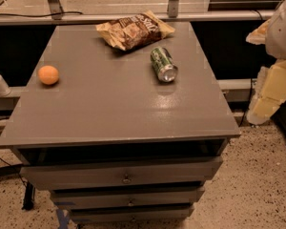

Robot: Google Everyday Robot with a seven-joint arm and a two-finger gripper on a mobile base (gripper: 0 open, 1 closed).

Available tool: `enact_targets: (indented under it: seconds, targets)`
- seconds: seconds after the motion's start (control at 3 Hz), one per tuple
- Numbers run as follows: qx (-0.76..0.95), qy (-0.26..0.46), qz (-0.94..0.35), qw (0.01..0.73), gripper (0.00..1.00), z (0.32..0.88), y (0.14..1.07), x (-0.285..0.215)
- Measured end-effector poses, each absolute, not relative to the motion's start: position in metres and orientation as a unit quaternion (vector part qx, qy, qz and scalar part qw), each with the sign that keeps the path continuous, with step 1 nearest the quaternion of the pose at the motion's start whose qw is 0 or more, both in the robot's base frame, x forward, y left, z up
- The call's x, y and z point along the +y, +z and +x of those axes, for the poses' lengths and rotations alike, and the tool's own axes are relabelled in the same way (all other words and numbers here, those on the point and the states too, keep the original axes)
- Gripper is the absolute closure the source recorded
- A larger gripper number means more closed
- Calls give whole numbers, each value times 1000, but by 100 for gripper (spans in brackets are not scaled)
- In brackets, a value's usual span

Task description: Place green can upright

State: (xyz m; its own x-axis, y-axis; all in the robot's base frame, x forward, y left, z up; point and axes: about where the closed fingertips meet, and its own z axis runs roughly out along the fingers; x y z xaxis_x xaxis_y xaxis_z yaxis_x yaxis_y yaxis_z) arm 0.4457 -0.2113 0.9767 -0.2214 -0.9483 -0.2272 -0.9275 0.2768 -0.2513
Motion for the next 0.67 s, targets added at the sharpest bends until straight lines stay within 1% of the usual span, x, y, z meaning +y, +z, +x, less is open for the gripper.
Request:
enact_targets:
  seconds: [0.33,0.67]
  targets:
    - [786,-9,-587,194,0,477,975,-192]
    - [810,22,-544,215,0,525,972,-171]
